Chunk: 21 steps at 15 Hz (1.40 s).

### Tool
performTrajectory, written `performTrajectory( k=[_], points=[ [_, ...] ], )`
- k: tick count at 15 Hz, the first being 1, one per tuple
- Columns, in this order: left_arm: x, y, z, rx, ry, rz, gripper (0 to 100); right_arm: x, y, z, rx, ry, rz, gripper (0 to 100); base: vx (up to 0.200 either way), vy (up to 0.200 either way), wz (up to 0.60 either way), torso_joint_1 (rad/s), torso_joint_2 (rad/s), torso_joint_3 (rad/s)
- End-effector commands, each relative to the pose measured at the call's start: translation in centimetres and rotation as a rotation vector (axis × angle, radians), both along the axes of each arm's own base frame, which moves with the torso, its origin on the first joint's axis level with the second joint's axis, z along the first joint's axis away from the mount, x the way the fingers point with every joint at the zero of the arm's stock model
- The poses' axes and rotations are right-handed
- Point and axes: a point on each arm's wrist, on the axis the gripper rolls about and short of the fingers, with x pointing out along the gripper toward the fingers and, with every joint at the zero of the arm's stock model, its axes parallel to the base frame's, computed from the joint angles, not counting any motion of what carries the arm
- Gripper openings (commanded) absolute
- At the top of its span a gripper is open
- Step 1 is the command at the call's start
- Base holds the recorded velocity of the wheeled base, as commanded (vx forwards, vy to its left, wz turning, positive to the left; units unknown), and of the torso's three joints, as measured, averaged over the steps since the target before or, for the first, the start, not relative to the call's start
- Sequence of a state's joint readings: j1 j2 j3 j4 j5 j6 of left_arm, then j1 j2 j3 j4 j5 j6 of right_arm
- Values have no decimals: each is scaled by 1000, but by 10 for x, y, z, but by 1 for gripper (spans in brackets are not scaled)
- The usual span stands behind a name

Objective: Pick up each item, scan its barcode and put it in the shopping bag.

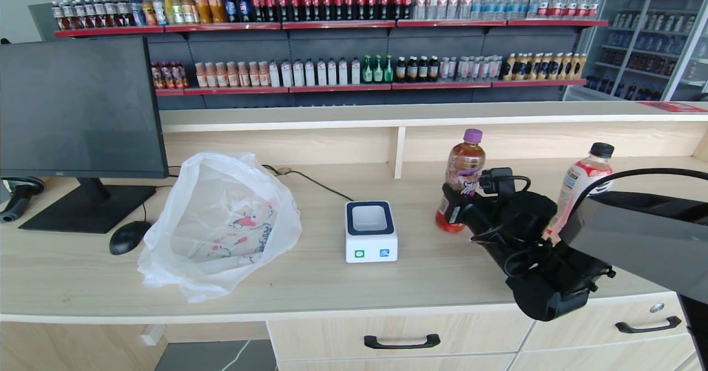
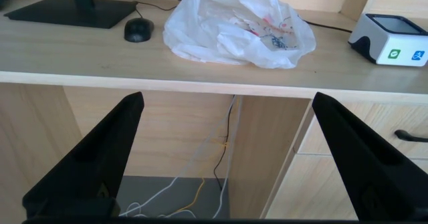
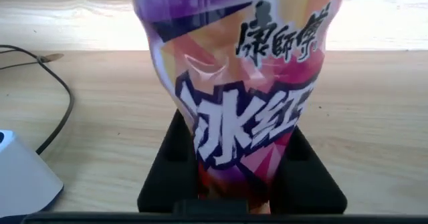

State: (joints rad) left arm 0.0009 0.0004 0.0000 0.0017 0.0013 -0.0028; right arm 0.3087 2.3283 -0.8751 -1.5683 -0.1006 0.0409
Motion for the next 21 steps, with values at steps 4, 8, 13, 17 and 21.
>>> performTrajectory(
  k=[4,8,13,17,21],
  points=[
    [0,0,0,0,-1,1,100,2,-5,10,11,-29,-11,0,0,0,0,0,0,0],
    [0,0,0,0,-1,1,100,1,-11,15,16,-40,-24,0,0,0,0,0,0,0],
    [0,0,0,0,-1,1,100,-3,-15,32,30,-77,-32,0,0,0,0,0,0,0],
    [0,0,0,0,-1,1,100,-17,-18,49,35,-94,-31,0,0,0,0,0,0,0],
    [0,0,0,0,-1,1,100,-41,-23,69,40,-112,-24,0,0,0,0,0,0,0]
  ],
)
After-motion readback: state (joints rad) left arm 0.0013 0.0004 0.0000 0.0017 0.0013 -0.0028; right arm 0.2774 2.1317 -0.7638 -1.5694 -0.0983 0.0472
